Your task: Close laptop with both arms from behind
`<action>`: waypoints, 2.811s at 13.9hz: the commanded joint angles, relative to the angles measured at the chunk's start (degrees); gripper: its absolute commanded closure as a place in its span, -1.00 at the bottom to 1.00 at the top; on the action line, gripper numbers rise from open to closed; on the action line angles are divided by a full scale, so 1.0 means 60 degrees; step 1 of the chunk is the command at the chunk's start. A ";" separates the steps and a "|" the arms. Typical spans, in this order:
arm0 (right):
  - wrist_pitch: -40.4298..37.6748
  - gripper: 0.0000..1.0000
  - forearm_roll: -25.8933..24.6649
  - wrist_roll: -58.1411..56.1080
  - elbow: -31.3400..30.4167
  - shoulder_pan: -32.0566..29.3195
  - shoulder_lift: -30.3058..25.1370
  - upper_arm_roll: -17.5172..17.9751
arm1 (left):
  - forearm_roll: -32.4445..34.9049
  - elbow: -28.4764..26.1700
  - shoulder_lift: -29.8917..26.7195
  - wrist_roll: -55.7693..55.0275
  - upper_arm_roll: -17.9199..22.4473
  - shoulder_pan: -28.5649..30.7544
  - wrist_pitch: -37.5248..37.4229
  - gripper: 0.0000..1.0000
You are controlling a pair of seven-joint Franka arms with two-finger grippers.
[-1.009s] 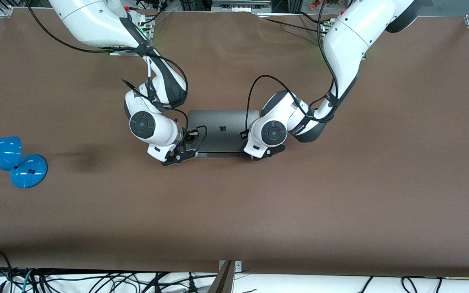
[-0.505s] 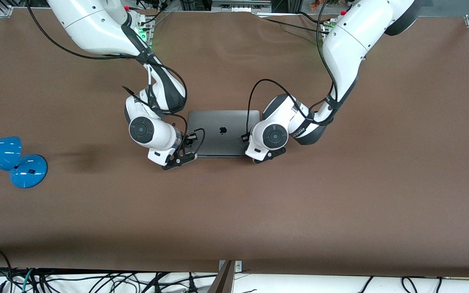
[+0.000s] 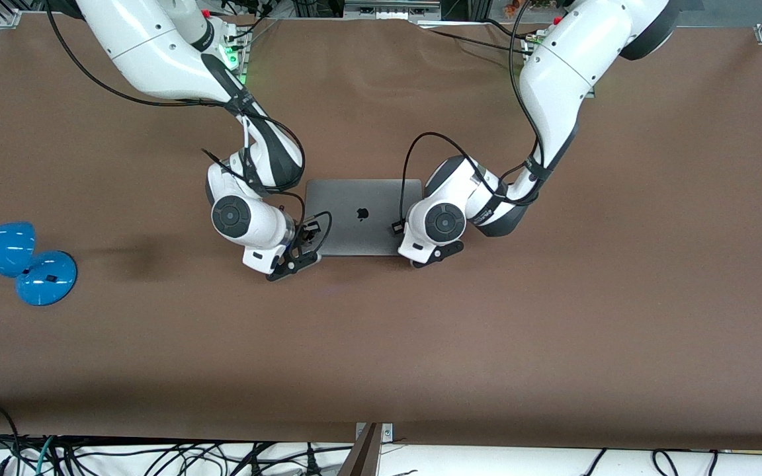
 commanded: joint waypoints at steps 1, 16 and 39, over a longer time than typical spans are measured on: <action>0.0275 1.00 -0.0137 -0.0161 0.0178 0.0049 0.0257 0.0023 | 0.0320 0.0366 0.0275 -0.0036 0.0110 -0.0189 0.0026 1.00; -0.0497 -1.00 0.0346 0.1109 0.0632 0.0078 -0.0942 -0.0489 | 0.0379 0.0351 -0.1714 0.0095 0.0110 0.0280 -0.1700 -1.00; -0.6727 -1.00 -0.0767 0.2740 0.1746 -0.1767 -0.5353 -0.1764 | 0.0600 -0.3409 -0.9286 0.8297 0.2142 0.2832 -0.4414 -1.00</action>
